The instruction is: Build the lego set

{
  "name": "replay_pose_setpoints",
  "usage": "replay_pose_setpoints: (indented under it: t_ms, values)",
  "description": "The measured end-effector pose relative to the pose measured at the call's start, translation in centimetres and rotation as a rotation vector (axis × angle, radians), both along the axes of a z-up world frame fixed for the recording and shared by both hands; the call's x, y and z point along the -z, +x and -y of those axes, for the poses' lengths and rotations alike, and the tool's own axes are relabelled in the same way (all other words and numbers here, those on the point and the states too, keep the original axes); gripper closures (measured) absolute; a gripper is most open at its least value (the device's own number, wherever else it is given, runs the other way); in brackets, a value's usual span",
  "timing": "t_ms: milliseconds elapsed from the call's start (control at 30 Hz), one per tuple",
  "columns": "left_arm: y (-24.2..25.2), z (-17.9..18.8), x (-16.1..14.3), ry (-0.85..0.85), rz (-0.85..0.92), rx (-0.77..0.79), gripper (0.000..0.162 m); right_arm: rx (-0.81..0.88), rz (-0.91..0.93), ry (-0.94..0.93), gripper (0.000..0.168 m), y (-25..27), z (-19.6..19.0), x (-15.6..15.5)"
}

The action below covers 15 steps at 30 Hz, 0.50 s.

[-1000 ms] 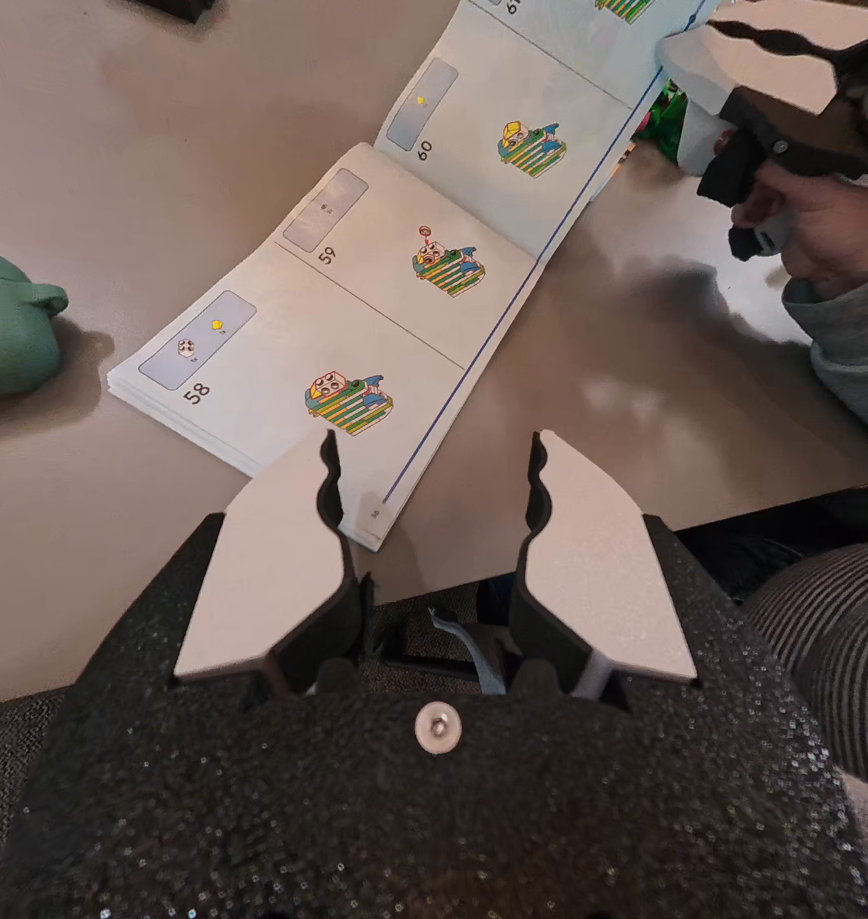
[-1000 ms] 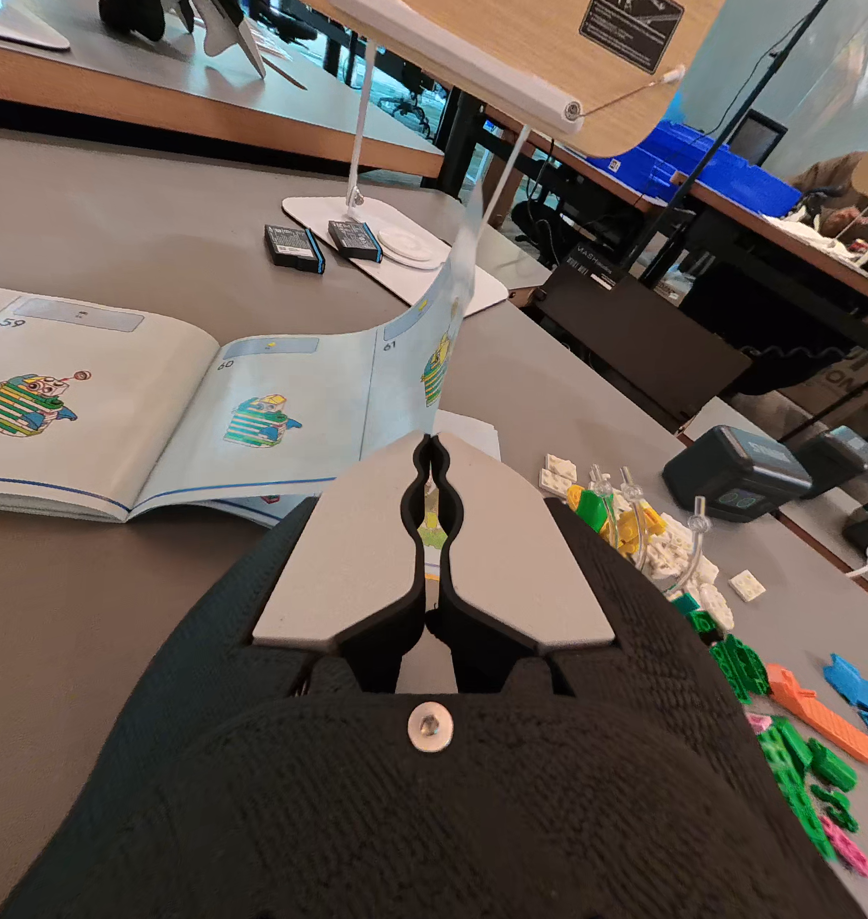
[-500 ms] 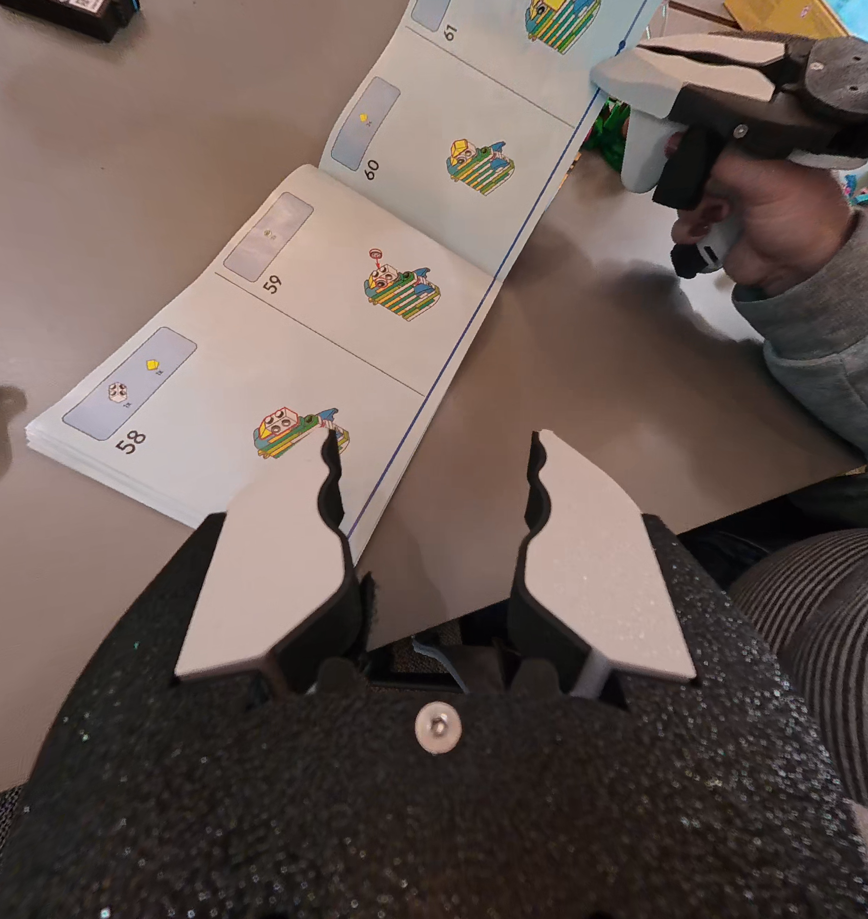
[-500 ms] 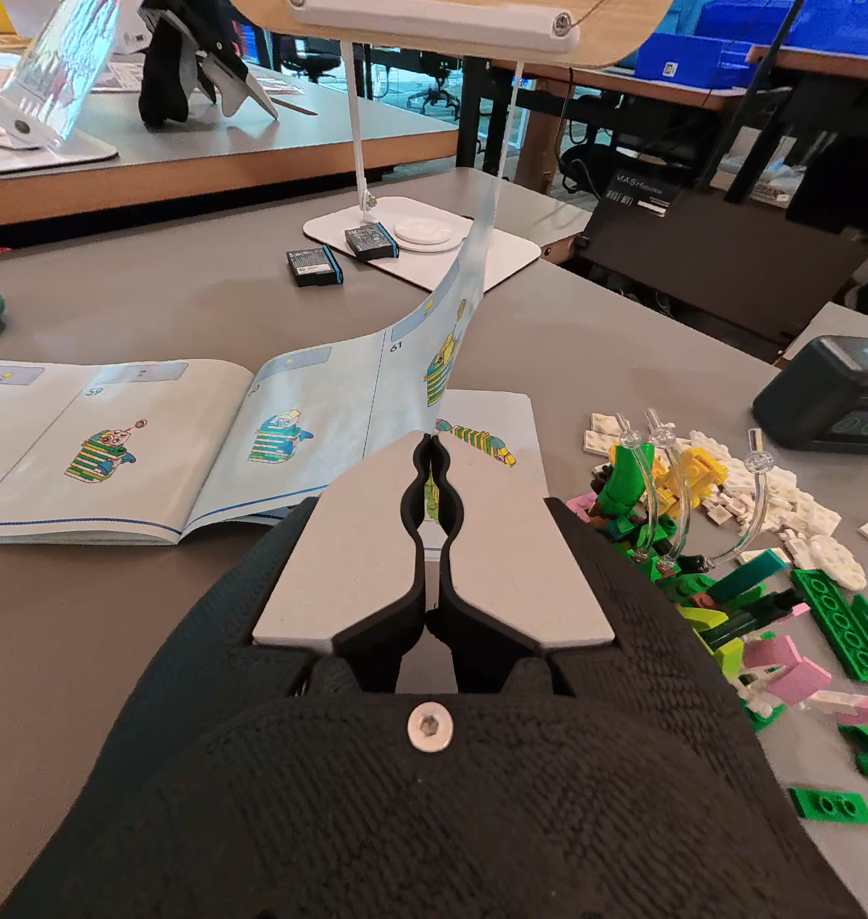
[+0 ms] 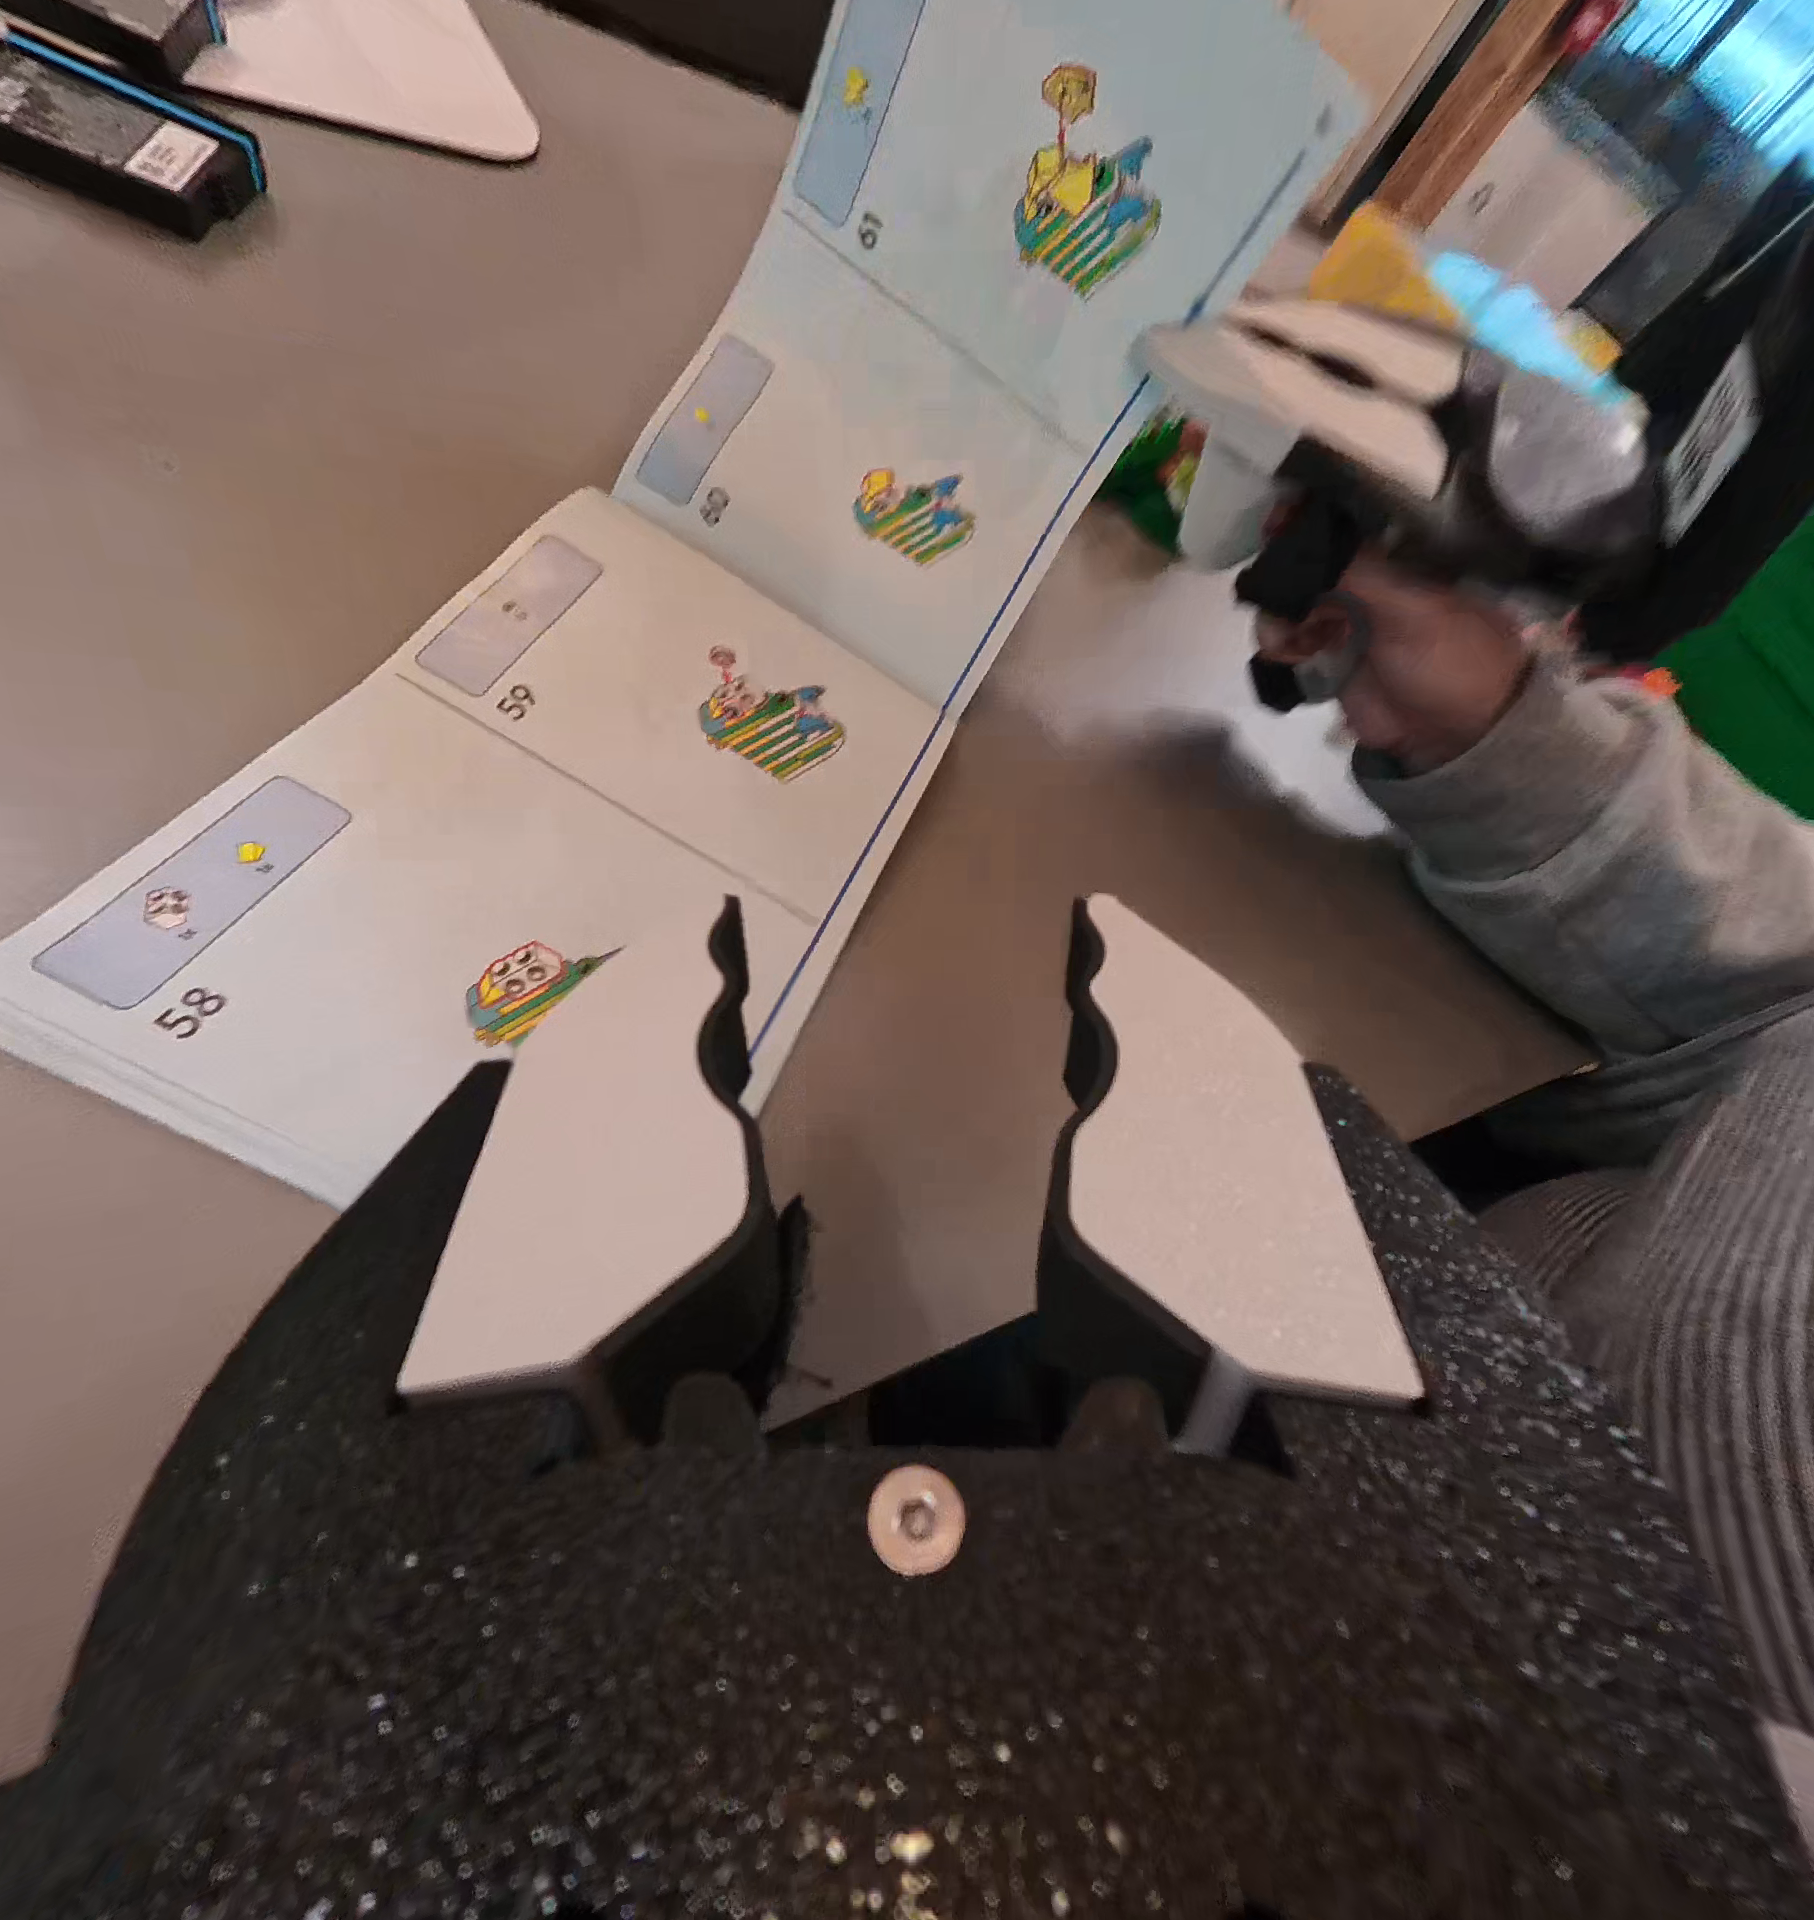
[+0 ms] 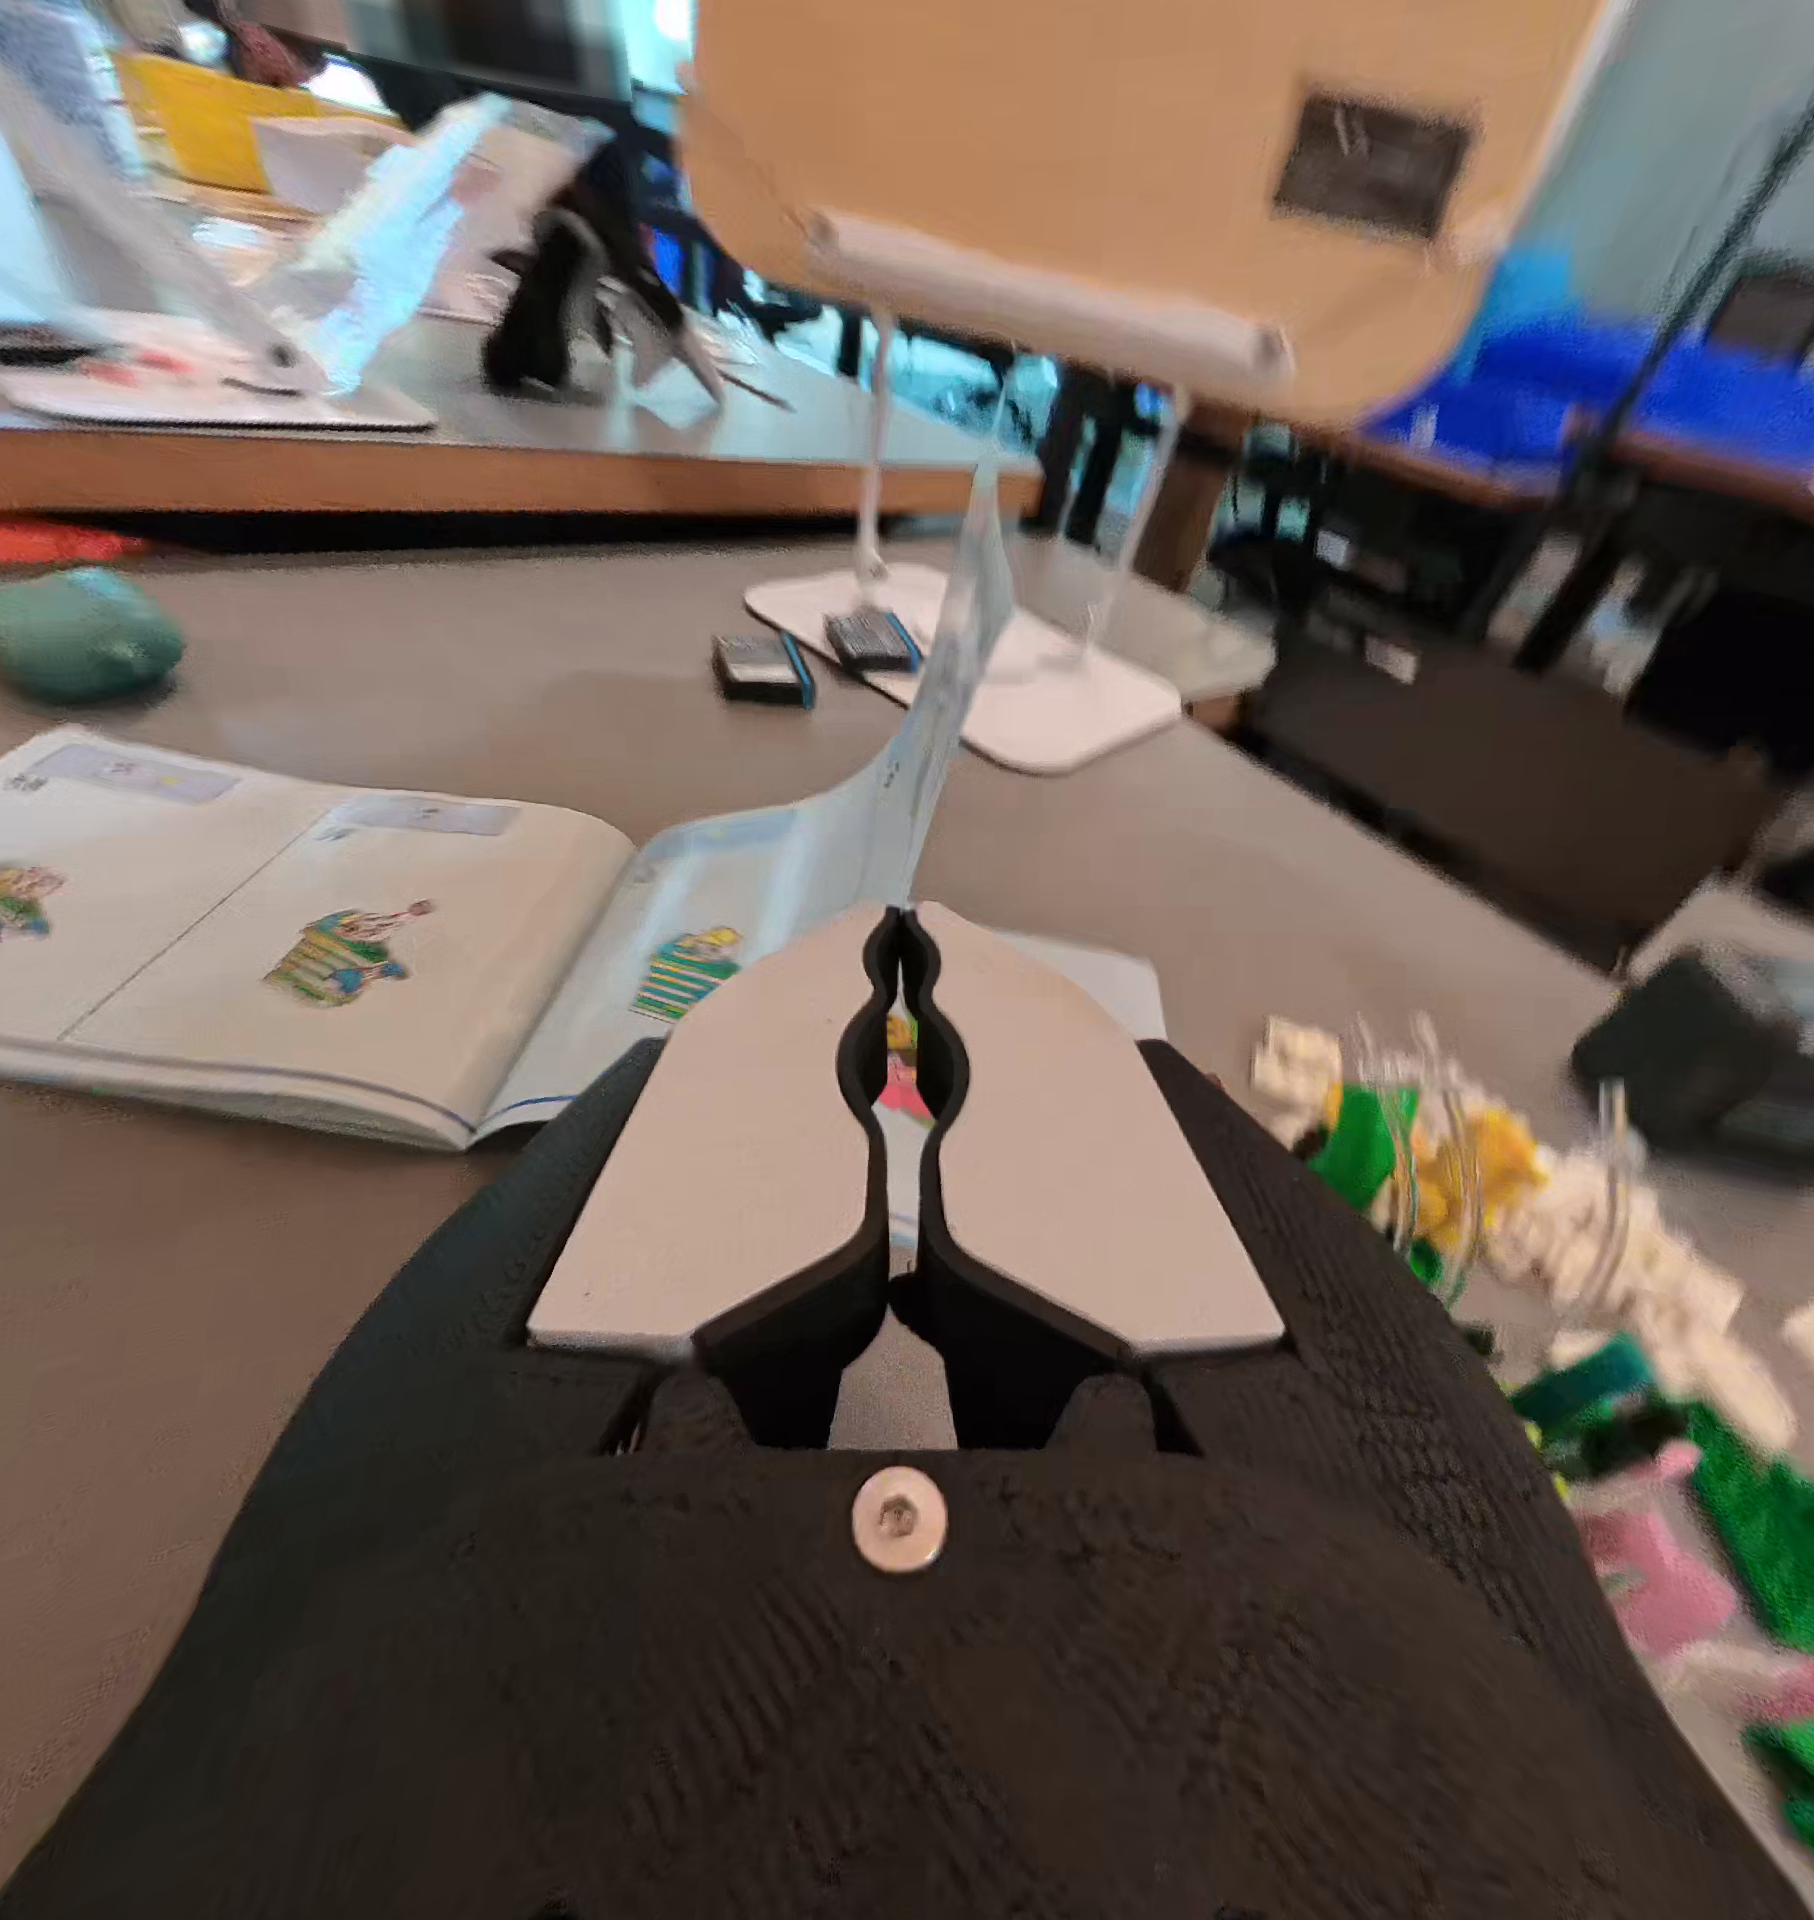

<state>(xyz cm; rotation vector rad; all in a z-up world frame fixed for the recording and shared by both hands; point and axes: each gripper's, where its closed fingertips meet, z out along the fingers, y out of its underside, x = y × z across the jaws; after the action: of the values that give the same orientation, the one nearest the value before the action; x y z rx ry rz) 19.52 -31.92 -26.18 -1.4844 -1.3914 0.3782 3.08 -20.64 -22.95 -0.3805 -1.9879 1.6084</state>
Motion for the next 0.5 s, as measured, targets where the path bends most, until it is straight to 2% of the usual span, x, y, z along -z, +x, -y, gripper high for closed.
replay_pose_setpoints:
  t_ms: [67, 167, 233, 333, 500]
  values:
    - [-0.3, -0.5, -1.1, 0.122, -0.05, 0.0, 0.108, -0.034, -0.286, 0.101, 0.168, 2.2, 1.2, -1.0]
    - [-0.4, -1.7, -2.6, 0.32, -0.107, 0.039, 0.113, -0.018, -0.808, 0.337, 0.168, 5.4, 3.0, -1.3]
    - [-0.4, -2.2, -3.0, 0.423, -0.119, 0.062, 0.112, -0.042, -1.004, 0.425, 0.168, 7.3, 4.1, -0.5]
    - [-0.6, -2.5, -2.9, 0.507, -0.124, 0.058, 0.112, -0.08, -1.109, 0.468, 0.168, 8.8, 5.0, 0.3]
    - [-1.1, -3.5, -1.7, 0.532, -0.07, 0.06, 0.115, -0.062, -1.127, 0.463, 0.168, 8.9, 5.1, 0.1]
